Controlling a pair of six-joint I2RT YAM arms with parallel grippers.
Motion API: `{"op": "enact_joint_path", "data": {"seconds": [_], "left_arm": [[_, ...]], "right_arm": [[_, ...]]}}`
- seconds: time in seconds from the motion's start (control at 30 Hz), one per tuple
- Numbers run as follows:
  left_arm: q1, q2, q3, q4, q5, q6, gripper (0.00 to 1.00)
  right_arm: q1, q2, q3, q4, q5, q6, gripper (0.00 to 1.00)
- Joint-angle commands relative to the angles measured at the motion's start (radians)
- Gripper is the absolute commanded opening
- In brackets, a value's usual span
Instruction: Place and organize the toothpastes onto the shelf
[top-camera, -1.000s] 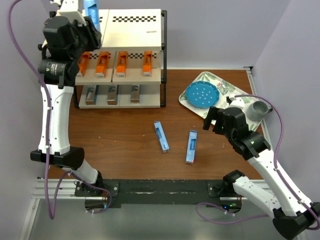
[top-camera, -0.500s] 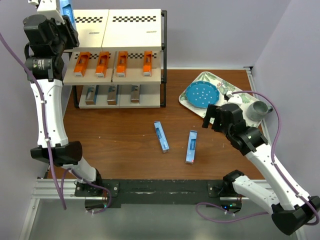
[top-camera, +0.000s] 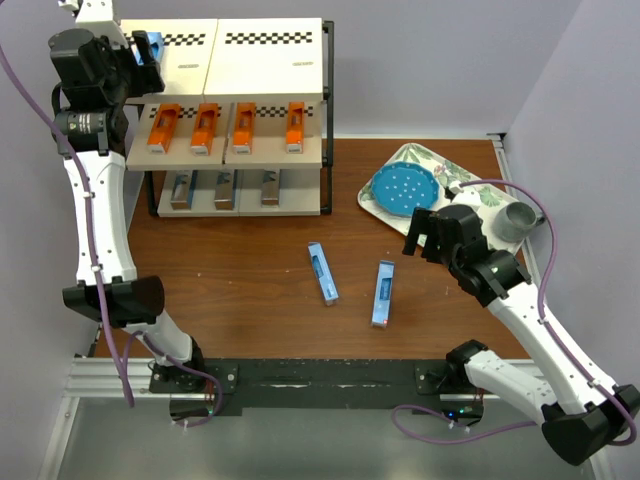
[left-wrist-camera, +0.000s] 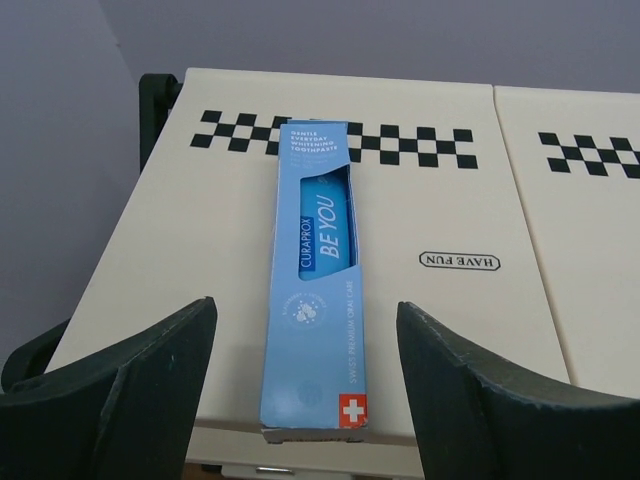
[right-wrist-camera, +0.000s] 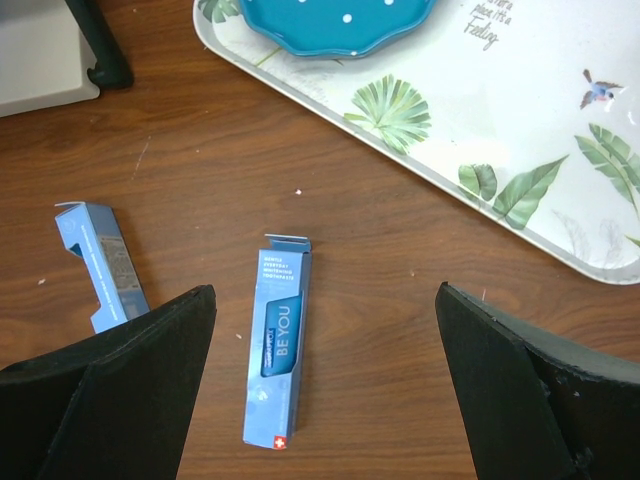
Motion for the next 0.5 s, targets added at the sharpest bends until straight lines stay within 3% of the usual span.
{"op": "enact_joint_path", "data": {"seconds": [0.0, 0.23, 0.47], "left_arm": [[0.007, -0.115, -0.064, 0.085, -0.021, -0.019, 0.78], [0.006, -0.203, -0.250, 0.149, 0.004, -0.044, 0.76], [0.006, -0.211, -0.314, 0.177, -0.008, -0.025, 0.69]], "right_arm": [[0.004, 0.005, 0.015, 0.032, 0.012, -0.005, 0.96], [0.004, 0.014, -0.003, 0.062, 0.008, -0.008, 0.96], [0.004, 0.013, -0.019, 0.078, 0.012, -0.027, 0.96]]}}
